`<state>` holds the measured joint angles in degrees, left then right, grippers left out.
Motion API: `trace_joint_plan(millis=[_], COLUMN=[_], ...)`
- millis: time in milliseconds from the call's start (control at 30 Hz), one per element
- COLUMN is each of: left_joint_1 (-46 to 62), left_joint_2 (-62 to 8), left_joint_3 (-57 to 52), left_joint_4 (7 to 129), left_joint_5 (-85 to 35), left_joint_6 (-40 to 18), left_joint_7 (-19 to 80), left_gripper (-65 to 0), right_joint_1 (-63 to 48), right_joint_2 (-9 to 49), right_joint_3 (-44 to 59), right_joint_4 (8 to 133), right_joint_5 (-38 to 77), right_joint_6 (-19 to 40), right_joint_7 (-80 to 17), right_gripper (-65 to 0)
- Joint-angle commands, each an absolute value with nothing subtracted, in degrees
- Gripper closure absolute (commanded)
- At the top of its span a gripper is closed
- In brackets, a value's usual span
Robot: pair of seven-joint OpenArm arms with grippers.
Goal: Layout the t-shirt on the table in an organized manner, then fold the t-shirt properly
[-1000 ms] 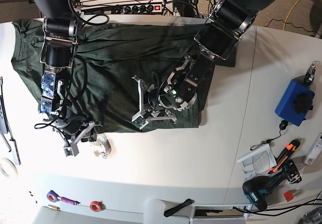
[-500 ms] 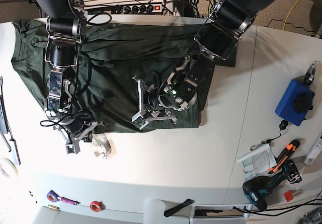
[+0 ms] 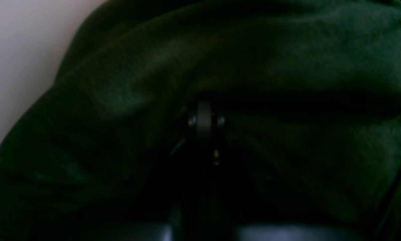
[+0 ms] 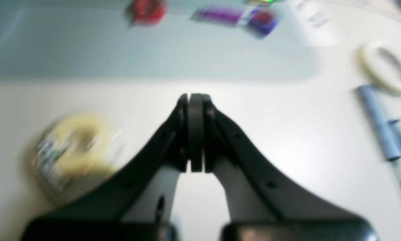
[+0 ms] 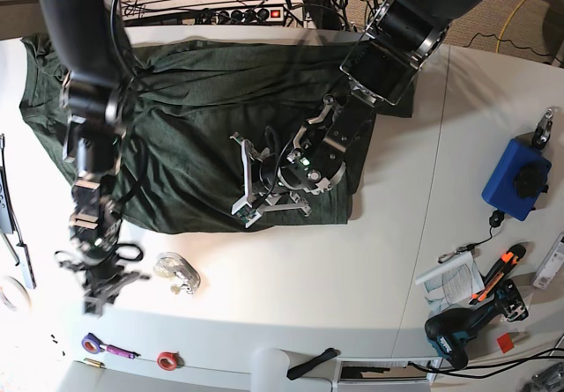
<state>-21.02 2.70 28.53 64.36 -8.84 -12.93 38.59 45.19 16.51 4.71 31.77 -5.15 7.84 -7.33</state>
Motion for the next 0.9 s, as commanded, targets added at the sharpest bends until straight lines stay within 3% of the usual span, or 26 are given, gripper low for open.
trace_joint_plan(millis=[0,200,400,567,700,733,800,833,867], left_joint_1=[-20.8,-20.69,-20.47,-20.47,-20.49,-20.49,-20.49,-20.47,-20.47], left_joint_2=[2.04,2.02,1.87,1.87,1.89,1.85,1.87,1.83,1.69], left_joint_3=[28.64,28.64,28.64,28.64,28.64,28.64,28.6,28.6,28.6], left_joint_4=[63.16,64.36,74.48,83.44,87.61,88.07,88.14,88.12,88.12], left_joint_5=[-6.2,-6.22,-9.69,-14.24,-14.17,-14.15,-13.43,-12.62,-11.86], left_joint_6=[-12.75,-12.88,-13.58,-18.94,-21.12,-21.1,-21.08,-21.02,-20.82], left_joint_7=[44.53,44.29,44.14,48.4,49.06,49.19,49.56,50.04,50.83], left_gripper=[0.0,0.0,0.0,0.0,0.0,-1.0,-11.1,-15.9,-19.5], right_joint_1=[48.21,48.64,43.7,37.17,32.73,31.83,30.35,29.63,28.82], right_joint_2=[18.09,22.74,27.83,32.18,34.89,35.44,36.4,36.75,36.99], right_joint_3=[4.84,4.89,4.99,4.97,4.99,4.99,4.99,4.99,4.99], right_joint_4=[32.51,32.67,32.69,32.69,32.69,32.69,32.67,32.67,32.67], right_joint_5=[-4.99,-2.59,2.17,2.15,2.13,2.09,2.09,2.11,2.11], right_joint_6=[7.38,7.6,9.1,14.37,14.5,14.52,14.79,15.35,15.9], right_joint_7=[-5.87,-10.04,-10.74,-10.83,-10.31,-10.24,-10.17,-10.63,-10.94], right_gripper=[0.0,0.0,0.0,0.0,0.0,0.0,0.0,-2.0,-8.5])
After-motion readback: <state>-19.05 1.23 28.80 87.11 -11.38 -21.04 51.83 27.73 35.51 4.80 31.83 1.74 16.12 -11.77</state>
